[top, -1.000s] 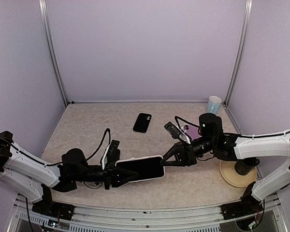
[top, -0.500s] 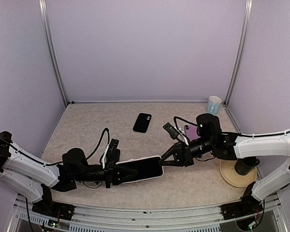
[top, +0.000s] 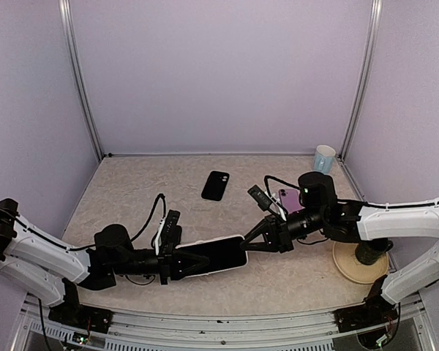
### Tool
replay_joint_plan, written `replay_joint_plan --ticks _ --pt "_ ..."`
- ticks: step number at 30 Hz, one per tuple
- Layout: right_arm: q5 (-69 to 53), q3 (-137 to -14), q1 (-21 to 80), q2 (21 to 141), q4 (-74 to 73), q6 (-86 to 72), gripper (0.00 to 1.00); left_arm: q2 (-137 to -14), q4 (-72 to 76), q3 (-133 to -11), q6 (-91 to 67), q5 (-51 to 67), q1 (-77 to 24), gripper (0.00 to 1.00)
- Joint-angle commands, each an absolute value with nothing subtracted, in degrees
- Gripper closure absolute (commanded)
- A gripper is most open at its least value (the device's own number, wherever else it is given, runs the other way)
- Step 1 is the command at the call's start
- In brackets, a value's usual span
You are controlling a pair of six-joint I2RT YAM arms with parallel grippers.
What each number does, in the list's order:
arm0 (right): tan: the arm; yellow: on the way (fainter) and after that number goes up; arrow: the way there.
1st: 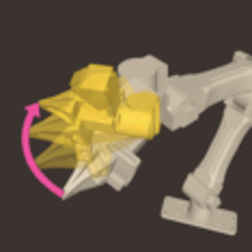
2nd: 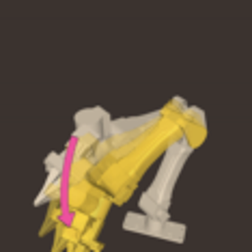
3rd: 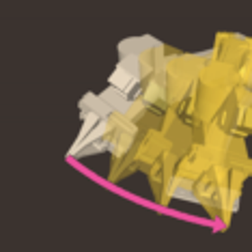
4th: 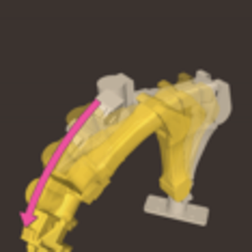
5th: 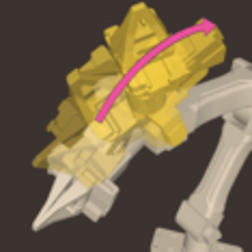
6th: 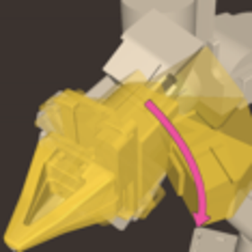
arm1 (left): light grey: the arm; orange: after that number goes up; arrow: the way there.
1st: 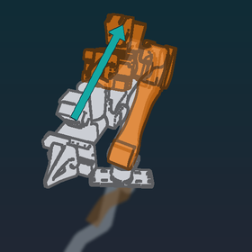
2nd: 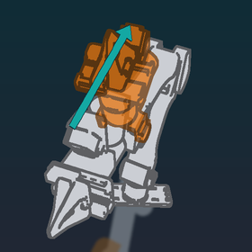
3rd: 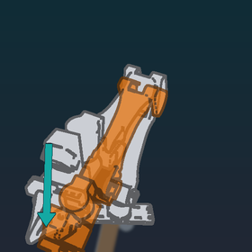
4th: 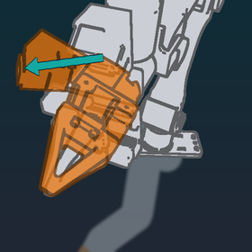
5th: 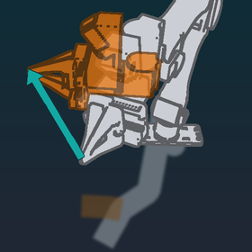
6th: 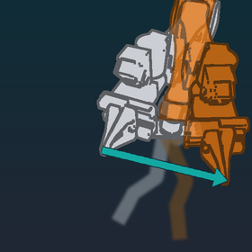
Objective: Put the phone into the phone case
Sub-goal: Press the phone case onto the phone.
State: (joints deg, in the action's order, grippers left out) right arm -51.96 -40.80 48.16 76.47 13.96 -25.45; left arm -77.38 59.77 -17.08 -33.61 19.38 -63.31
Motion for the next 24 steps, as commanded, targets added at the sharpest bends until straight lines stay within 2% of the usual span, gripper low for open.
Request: replay_joint_plan --ticks 1,5,18,24 --pt "-50.19 -41.68 48.08 74.91 12.16 -26.54 1.00 -76.93 60.93 -18.36 -31.66 18.22 -63.24 1.00" --pt "-50.71 -41.59 48.03 75.13 12.30 -26.70 0.96 -75.97 60.47 -18.22 -31.45 18.13 -63.36 1.00" --pt "-52.16 -40.18 48.07 73.85 15.21 -28.64 0.61 -76.14 60.49 -18.39 -31.47 17.96 -64.26 1.00" --pt "-52.08 -40.29 48.06 73.48 15.40 -29.09 0.56 -75.44 60.25 -18.11 -31.33 17.49 -64.59 1.00"
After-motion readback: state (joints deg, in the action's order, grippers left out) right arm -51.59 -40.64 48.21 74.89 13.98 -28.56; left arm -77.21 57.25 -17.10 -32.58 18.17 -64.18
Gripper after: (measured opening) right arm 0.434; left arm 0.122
